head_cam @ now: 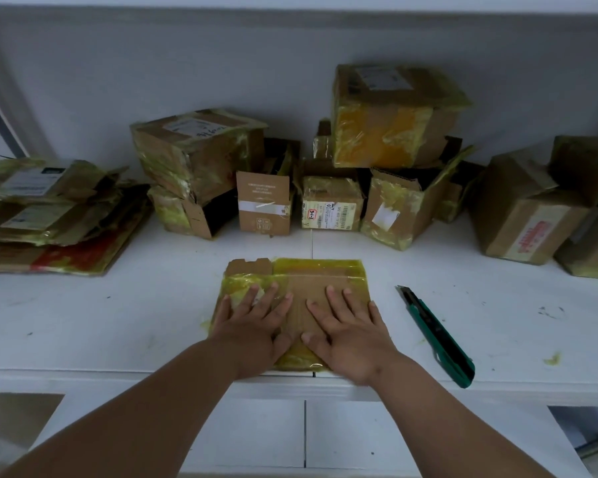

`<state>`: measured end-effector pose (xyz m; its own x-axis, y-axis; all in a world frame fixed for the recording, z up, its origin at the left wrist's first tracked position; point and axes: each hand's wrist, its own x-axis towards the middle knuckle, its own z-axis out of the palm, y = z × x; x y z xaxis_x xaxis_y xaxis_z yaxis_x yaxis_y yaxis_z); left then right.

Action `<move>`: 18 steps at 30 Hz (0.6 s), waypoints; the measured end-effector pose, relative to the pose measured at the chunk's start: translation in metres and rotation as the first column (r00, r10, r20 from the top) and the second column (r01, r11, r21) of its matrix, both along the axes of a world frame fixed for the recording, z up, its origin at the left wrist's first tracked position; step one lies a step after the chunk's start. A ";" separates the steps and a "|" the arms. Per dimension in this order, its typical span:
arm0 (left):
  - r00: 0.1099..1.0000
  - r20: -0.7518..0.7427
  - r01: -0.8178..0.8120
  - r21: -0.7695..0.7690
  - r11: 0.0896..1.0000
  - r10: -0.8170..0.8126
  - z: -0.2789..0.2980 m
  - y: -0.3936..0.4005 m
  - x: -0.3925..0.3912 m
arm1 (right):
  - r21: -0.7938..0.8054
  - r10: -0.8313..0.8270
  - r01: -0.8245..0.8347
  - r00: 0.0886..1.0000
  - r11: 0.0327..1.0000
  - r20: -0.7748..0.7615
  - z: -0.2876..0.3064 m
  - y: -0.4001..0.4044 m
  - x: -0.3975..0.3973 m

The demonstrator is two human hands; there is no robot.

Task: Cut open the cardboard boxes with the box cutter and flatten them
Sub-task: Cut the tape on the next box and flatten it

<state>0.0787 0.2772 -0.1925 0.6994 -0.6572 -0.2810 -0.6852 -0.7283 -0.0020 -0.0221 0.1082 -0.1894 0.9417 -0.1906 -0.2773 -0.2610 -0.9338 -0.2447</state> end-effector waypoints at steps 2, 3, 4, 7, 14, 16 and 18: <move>1.000 0.000 0.007 -0.010 1.000 -0.007 -0.001 0.001 0.002 | 0.111 -0.059 0.052 0.997 0.992 0.055 0.003 -0.006 -0.002; 1.000 -0.004 0.016 -0.020 1.000 -0.016 -0.002 0.001 0.002 | 0.171 -0.129 0.110 0.986 0.979 0.103 0.003 -0.008 -0.004; 1.000 -0.012 0.022 -0.029 0.999 -0.022 -0.002 0.002 0.003 | 0.219 -0.218 0.184 0.965 0.958 0.144 0.003 -0.010 -0.006; 0.999 -0.032 0.012 -0.040 0.999 -0.013 -0.001 0.003 0.004 | 0.243 -0.363 0.321 0.919 0.915 0.153 0.004 -0.010 -0.008; 0.997 -0.057 -0.048 -0.105 0.993 0.042 0.006 0.005 -0.002 | 0.704 -0.624 0.361 0.767 0.612 0.149 0.023 -0.027 -0.002; 0.996 -0.060 -0.069 -0.113 0.991 0.063 0.006 0.005 -0.006 | 0.776 -0.710 0.411 0.701 0.479 0.066 0.026 -0.031 -0.002; 0.995 -0.062 -0.091 -0.128 0.988 0.084 0.007 0.005 -0.009 | 0.765 -0.730 0.457 0.683 0.453 0.025 0.025 -0.035 -0.001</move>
